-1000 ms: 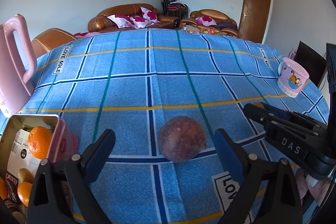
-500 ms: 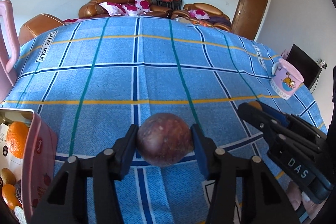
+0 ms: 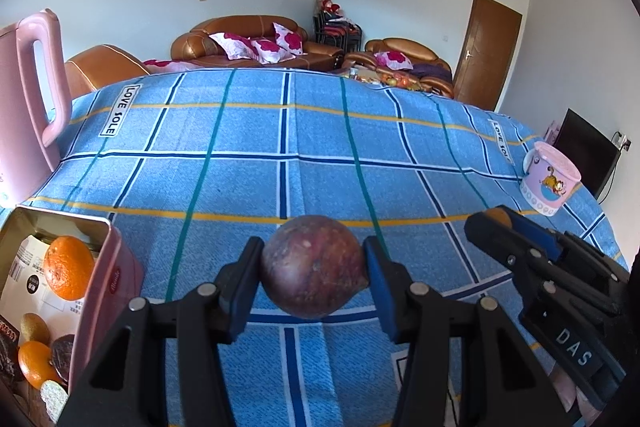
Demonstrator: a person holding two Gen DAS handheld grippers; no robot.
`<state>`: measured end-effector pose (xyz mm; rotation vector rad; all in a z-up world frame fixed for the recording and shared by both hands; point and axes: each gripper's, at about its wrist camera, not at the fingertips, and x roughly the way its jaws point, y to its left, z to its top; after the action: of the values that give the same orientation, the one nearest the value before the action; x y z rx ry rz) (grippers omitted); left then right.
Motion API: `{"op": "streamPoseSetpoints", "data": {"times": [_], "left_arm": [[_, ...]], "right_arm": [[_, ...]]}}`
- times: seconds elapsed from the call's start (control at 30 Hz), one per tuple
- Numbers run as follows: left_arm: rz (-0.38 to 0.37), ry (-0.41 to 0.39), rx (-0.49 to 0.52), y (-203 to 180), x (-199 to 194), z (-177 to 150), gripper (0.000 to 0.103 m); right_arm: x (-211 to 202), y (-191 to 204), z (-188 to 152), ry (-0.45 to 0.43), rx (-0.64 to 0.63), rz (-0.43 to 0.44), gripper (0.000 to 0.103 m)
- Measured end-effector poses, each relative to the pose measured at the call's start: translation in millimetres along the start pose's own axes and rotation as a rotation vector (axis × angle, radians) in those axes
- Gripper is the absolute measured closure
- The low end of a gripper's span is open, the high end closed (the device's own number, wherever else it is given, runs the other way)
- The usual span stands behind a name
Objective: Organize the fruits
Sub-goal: 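Lift the passion fruit and tan fruit and carry both toward the pink tin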
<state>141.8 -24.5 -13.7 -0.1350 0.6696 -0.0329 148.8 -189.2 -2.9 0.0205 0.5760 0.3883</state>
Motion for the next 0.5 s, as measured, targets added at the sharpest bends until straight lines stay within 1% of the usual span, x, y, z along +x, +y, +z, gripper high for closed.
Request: {"op": "streamPoseSetpoints", "data": {"times": [0.5], "left_arm": [[0.031,-0.073,0.020,-4,-14,-1,0.051]], "right_arm": [[-13,3,-2,-0.063,-0.018,0.016,0.072]]}}
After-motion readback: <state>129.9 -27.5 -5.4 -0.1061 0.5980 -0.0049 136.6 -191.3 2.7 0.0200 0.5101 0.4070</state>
